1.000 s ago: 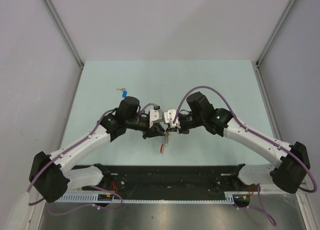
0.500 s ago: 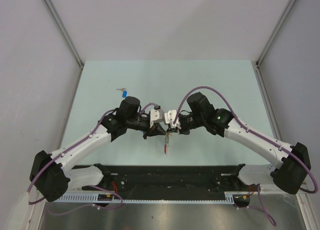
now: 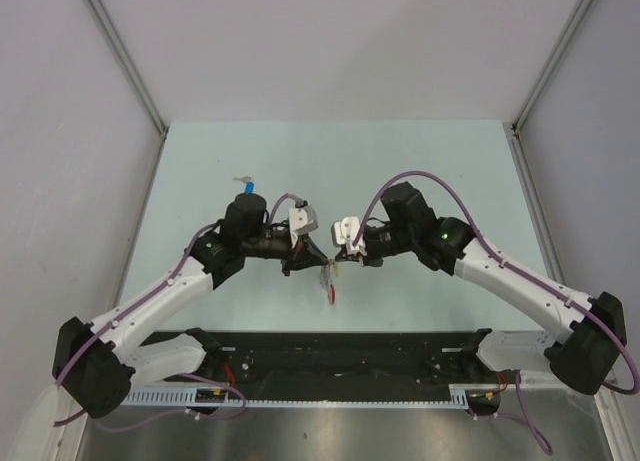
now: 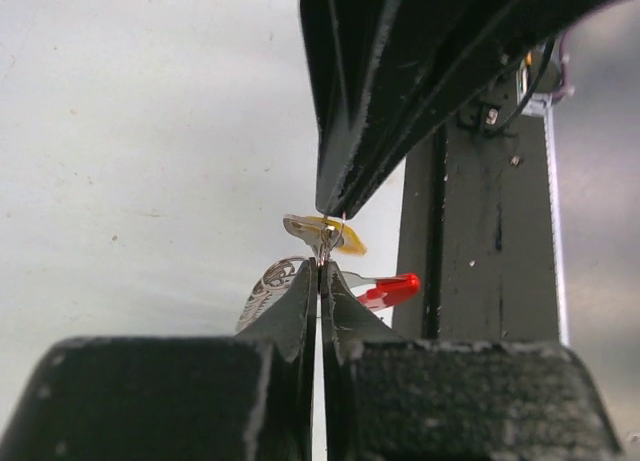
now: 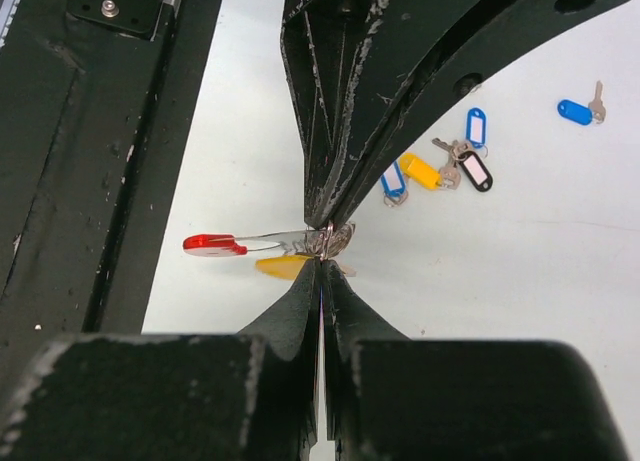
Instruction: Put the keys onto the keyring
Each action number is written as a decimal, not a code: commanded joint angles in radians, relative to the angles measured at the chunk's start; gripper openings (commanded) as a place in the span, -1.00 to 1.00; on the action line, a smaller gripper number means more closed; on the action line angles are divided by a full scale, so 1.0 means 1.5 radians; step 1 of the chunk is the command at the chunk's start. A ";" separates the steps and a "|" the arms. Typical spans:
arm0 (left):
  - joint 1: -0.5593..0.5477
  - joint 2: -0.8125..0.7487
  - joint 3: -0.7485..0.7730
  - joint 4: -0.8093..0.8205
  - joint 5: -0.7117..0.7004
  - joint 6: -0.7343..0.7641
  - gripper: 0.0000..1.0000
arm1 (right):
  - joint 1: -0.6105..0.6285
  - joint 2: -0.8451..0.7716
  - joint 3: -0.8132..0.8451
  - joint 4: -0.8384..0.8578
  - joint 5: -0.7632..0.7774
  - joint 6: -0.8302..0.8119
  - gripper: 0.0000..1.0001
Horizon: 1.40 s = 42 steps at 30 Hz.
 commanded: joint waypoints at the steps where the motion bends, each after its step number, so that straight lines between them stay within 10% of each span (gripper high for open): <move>1: 0.010 -0.035 -0.017 0.109 -0.026 -0.126 -0.99 | -0.001 -0.019 0.020 -0.001 0.000 -0.005 -1.00; 24: 0.009 -0.167 -0.191 0.472 -0.188 -0.431 -0.99 | 0.037 -0.013 -0.015 0.108 0.050 0.034 -1.00; 42: 0.023 -0.141 -0.062 0.108 -0.077 -0.185 -0.06 | 0.037 -0.020 -0.016 0.093 0.051 0.020 -1.00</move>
